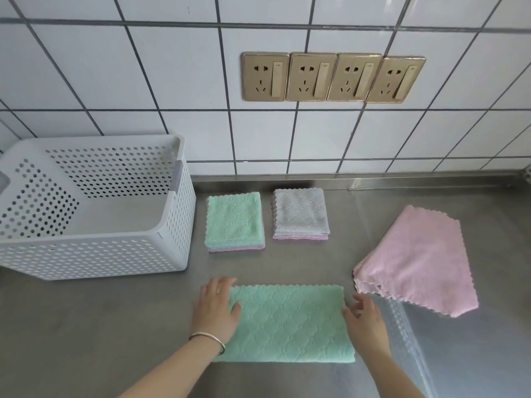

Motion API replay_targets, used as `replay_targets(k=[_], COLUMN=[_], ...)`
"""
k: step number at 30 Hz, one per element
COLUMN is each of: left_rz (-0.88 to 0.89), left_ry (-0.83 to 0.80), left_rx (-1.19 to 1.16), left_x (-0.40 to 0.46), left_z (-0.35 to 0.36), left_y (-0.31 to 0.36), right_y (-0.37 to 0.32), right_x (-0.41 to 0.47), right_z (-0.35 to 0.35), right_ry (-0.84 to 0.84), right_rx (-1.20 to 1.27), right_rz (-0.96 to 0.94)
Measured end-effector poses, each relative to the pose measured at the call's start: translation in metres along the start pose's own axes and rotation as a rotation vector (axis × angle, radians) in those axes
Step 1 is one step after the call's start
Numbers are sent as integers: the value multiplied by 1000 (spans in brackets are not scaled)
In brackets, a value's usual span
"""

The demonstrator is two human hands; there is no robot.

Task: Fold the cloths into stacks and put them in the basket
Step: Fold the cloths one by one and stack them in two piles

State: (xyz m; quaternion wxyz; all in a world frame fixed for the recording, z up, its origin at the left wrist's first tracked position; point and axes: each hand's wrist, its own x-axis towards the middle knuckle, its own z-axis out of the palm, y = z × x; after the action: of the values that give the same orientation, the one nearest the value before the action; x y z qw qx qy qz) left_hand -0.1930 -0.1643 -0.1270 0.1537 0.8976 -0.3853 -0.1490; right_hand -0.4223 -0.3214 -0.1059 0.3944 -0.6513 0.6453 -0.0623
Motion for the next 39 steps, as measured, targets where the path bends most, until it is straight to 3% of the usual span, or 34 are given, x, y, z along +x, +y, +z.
replay_targets(k=[4, 7, 15, 20, 23, 26, 29, 33, 35, 39], left_rz=[273, 301, 309, 304, 286, 247, 183, -149, -204, -235], left_ry=[-250, -464, -518, -512, -543, -474, -271, -397, -413, -314], left_rx=[186, 308, 369, 372, 377, 235, -199, -775, -811, -640], left_x=[-13, -16, -24, -20, -17, -17, -18, -17, -15, -11], left_z=[10, 18, 23, 19, 16, 10, -1, -18, -23, -28], left_y=[24, 36, 38, 46, 52, 60, 75, 99, 102, 86], right_y=[9, 12, 24, 15, 12, 10, -3, -19, -29, -41], right_x=[-16, -26, -39, -46, -50, -57, -67, -79, -86, -98], right_z=[4, 8, 11, 6, 9, 19, 33, 59, 67, 79], right_ry=[-48, -80, -149, -159, -80, 67, 233, 349, 365, 315], right_rx=[-68, -85, -197, -215, -160, -142, -130, -149, -168, -181], right_rz=[62, 97, 229, 204, 175, 75, -97, -440, -569, -824])
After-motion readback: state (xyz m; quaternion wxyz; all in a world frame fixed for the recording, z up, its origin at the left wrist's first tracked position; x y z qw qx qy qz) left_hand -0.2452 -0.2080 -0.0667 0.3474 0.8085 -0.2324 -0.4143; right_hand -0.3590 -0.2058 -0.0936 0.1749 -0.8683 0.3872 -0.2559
